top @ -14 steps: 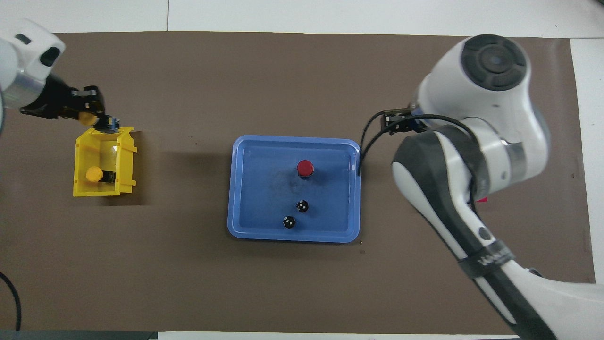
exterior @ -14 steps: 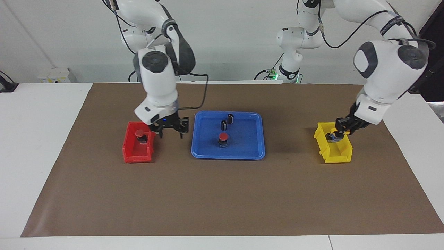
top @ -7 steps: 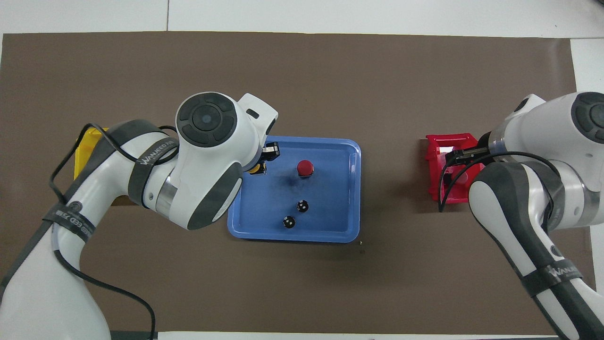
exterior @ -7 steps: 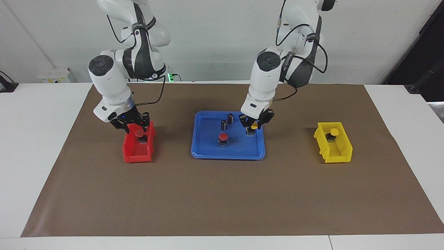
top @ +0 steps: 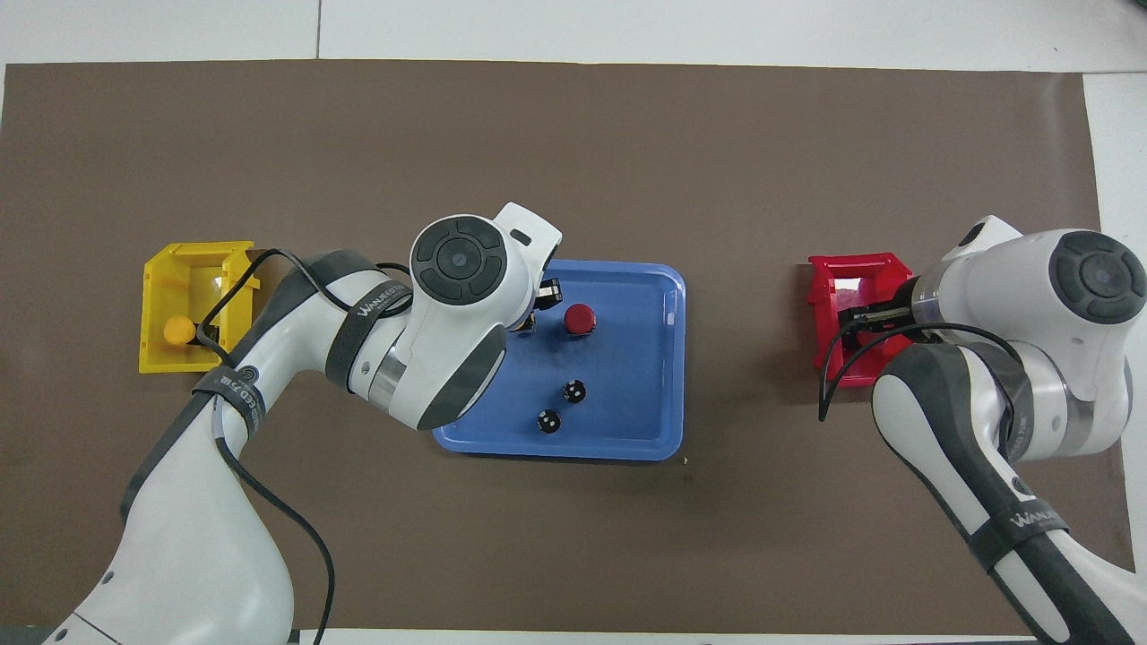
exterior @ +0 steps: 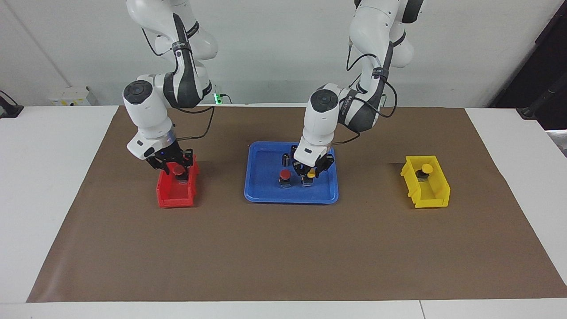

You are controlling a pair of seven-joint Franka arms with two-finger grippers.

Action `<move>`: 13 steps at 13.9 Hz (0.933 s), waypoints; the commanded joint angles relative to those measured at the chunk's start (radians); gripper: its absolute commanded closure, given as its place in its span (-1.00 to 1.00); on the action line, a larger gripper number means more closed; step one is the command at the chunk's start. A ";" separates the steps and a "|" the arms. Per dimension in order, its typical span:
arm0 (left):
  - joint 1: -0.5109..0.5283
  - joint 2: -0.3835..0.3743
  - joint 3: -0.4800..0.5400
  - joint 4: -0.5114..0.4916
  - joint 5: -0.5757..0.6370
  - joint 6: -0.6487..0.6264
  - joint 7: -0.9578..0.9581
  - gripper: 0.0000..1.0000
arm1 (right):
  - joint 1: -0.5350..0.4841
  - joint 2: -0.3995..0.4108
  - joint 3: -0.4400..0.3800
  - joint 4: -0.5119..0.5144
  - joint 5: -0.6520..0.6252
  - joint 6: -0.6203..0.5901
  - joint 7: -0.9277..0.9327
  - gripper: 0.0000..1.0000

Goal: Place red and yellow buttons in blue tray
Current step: 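Lower the yellow button into the tray while the right gripper grasps red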

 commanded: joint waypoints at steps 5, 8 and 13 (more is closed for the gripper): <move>-0.021 -0.023 0.022 0.022 -0.015 -0.073 -0.001 -1.00 | -0.032 -0.037 0.014 -0.096 0.017 0.078 -0.036 -0.28; 0.045 -0.151 0.036 0.050 -0.014 -0.260 0.098 -1.00 | -0.032 -0.034 0.014 -0.110 0.017 0.098 -0.039 0.10; 0.299 -0.291 0.055 0.045 -0.003 -0.425 0.457 -1.00 | -0.037 -0.002 0.011 0.048 0.015 -0.088 -0.086 0.47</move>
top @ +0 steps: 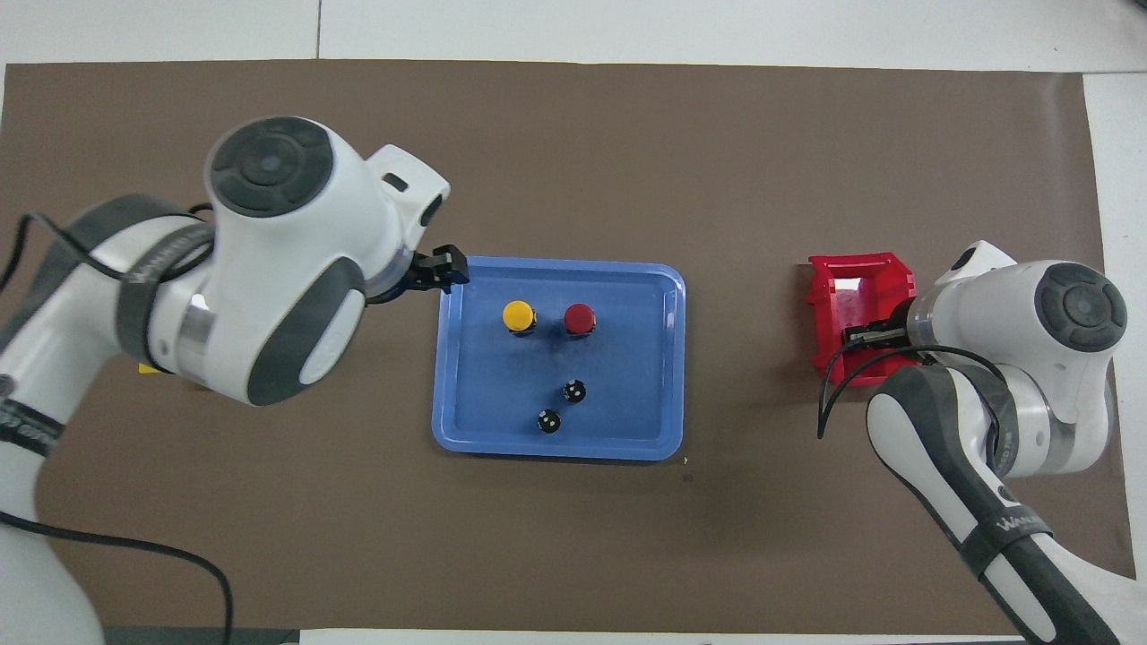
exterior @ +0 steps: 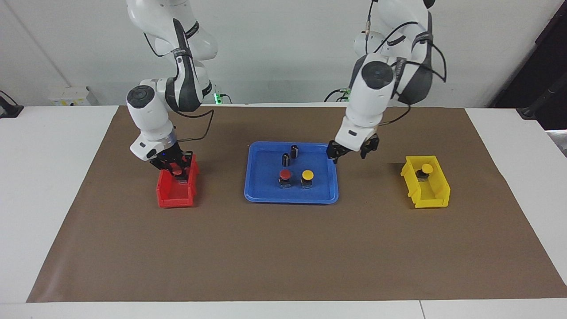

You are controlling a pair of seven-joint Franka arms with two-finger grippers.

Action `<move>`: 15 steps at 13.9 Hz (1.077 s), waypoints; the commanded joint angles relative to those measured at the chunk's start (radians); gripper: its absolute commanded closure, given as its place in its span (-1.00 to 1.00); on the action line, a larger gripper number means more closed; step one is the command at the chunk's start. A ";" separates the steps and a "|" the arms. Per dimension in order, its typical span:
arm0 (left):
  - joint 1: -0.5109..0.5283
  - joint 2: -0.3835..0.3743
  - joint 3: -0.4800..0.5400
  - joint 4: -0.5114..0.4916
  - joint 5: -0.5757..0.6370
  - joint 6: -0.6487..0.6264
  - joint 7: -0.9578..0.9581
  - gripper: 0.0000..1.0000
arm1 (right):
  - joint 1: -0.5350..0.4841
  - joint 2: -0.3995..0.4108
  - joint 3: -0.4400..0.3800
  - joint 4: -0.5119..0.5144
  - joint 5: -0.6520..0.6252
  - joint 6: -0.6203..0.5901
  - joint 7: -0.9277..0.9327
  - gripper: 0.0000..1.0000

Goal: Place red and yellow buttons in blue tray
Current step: 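Withdraw the left gripper to the yellow bin while the right gripper lifts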

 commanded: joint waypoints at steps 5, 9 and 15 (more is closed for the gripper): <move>0.325 -0.175 0.000 -0.175 -0.005 0.046 0.410 -1.00 | 0.084 0.130 0.024 0.489 0.015 -0.413 0.107 0.44; 0.371 -0.198 0.000 -0.418 -0.005 0.333 0.443 -0.50 | 0.298 0.211 0.025 0.549 0.018 -0.274 0.475 0.43; 0.418 -0.154 0.000 -0.466 -0.005 0.431 0.496 -0.32 | 0.426 0.299 0.024 0.482 0.012 -0.117 0.618 0.35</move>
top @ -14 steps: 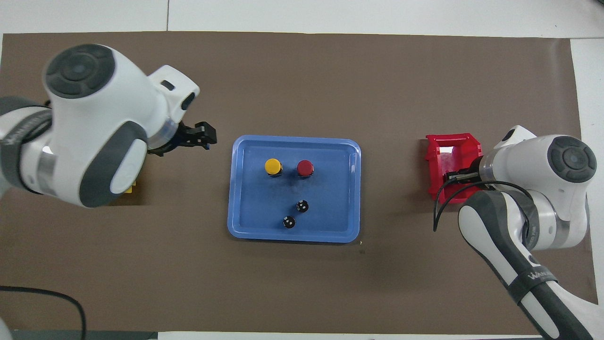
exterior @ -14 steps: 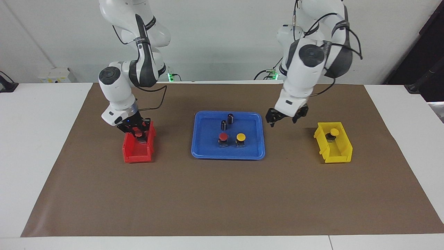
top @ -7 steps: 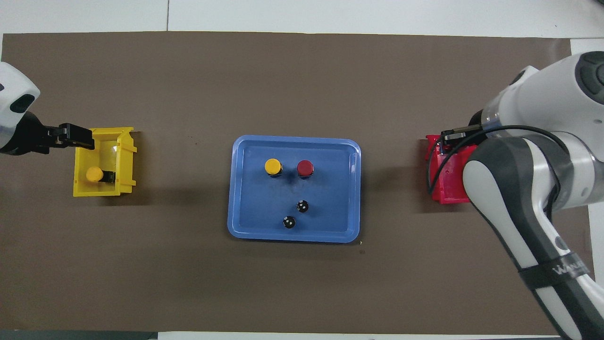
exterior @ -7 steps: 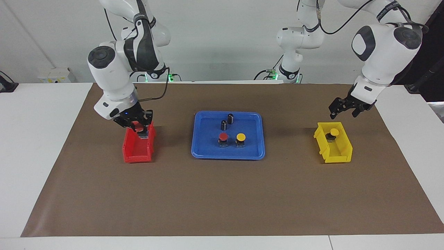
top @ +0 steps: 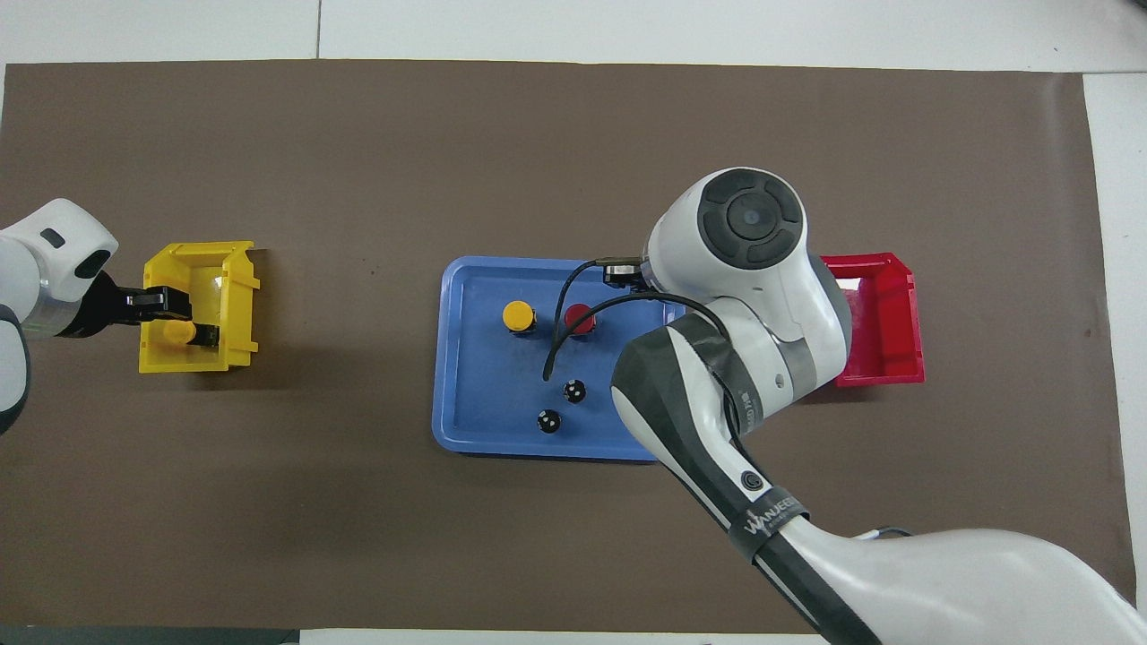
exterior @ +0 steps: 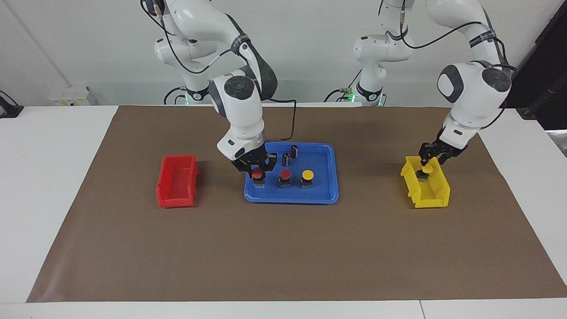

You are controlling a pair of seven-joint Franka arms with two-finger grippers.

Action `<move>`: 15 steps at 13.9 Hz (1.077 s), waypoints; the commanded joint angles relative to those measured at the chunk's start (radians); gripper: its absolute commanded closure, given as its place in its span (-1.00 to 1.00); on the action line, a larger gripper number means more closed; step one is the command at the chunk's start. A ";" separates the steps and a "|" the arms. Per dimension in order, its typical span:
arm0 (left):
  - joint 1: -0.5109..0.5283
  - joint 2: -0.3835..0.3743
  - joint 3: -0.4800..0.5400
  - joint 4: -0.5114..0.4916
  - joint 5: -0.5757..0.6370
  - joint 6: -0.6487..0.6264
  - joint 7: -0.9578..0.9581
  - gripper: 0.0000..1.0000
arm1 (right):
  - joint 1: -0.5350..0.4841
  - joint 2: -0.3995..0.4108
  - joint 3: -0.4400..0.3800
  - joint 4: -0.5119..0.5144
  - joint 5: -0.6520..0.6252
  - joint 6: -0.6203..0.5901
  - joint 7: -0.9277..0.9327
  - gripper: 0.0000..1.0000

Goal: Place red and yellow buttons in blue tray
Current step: 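Place the red button in the tray while the left gripper grasps yellow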

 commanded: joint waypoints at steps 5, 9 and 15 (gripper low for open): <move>0.012 0.041 -0.011 -0.061 -0.005 0.126 0.025 -0.32 | -0.003 -0.037 -0.003 -0.134 0.002 0.076 0.013 0.32; 0.013 0.058 -0.011 -0.073 -0.005 0.159 0.027 -0.32 | 0.017 -0.040 -0.003 -0.159 0.002 0.102 0.018 0.27; 0.027 0.056 -0.011 -0.079 -0.005 0.162 0.033 -0.32 | -0.015 -0.057 -0.010 -0.112 -0.007 0.059 0.010 -1.00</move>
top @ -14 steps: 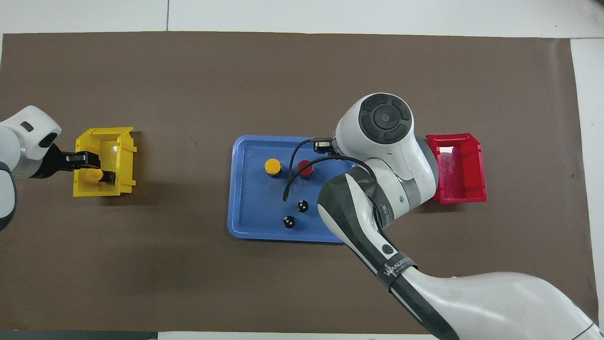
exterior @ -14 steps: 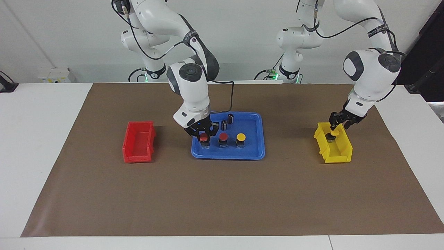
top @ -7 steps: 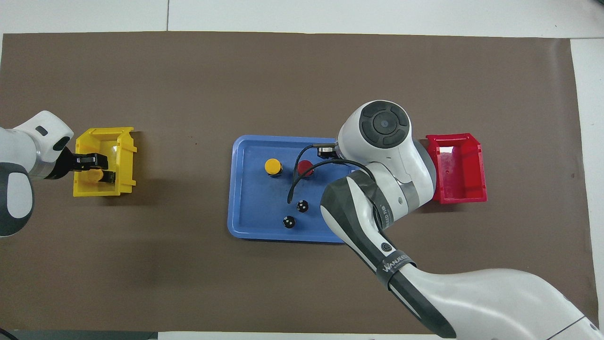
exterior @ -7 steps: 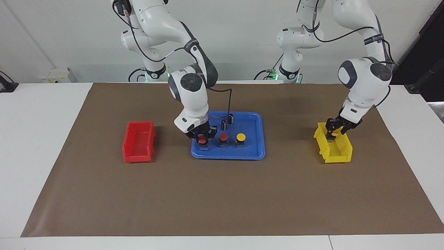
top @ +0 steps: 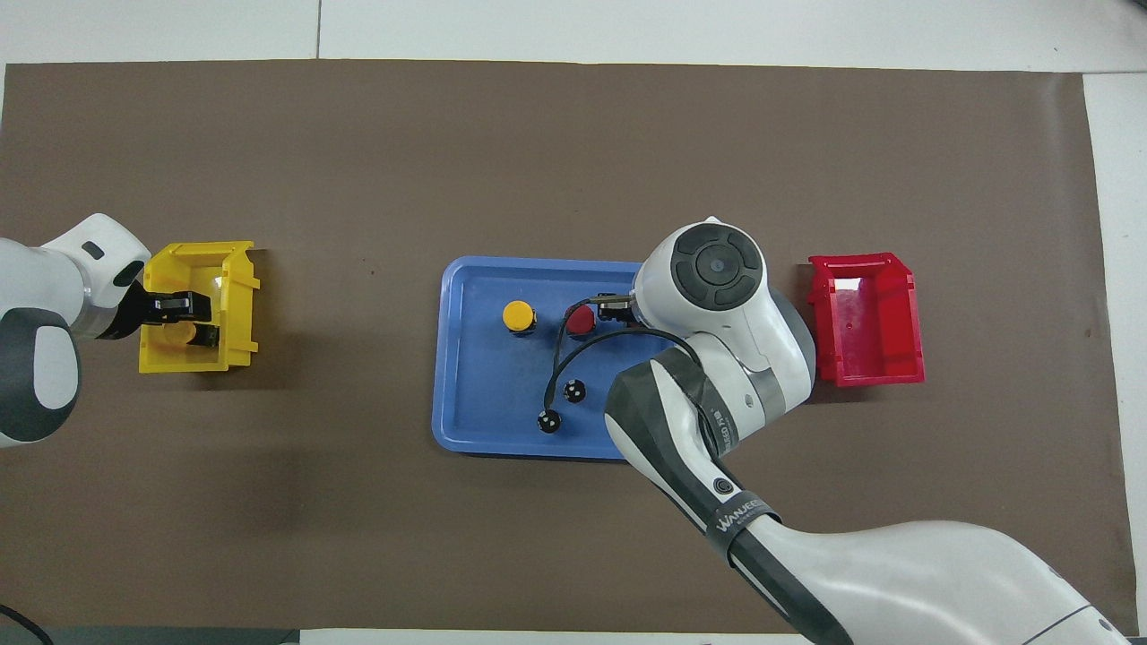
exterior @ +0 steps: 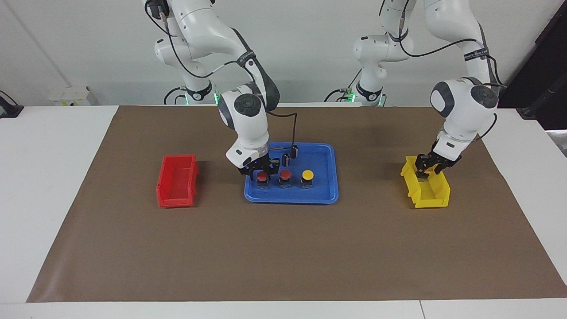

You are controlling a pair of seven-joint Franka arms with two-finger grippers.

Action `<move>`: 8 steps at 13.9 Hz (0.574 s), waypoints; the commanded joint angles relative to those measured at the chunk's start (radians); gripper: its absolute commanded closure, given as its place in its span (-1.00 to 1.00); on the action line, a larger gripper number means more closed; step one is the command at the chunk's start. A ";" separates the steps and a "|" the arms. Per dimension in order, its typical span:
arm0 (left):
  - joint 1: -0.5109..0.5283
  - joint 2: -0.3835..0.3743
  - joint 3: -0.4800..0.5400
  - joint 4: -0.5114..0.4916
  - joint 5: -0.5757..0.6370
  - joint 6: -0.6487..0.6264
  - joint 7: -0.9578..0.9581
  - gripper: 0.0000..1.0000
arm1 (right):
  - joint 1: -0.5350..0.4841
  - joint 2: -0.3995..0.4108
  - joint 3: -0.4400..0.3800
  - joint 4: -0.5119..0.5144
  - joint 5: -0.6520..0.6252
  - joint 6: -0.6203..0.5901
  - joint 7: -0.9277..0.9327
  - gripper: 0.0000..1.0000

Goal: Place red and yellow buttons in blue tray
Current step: 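Place the red button in the tray while the left gripper grasps yellow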

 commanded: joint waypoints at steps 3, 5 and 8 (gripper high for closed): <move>0.020 -0.021 -0.008 -0.053 -0.005 0.045 0.040 -0.32 | -0.130 -0.096 -0.003 0.102 -0.009 -0.166 0.001 -1.00; 0.014 -0.021 -0.008 -0.054 -0.005 0.049 0.032 -0.11 | -0.215 -0.127 -0.002 0.177 -0.009 -0.287 -0.023 -1.00; 0.020 -0.014 -0.008 -0.035 -0.005 0.042 0.030 0.97 | -0.317 -0.161 -0.003 0.312 0.004 -0.499 -0.161 -1.00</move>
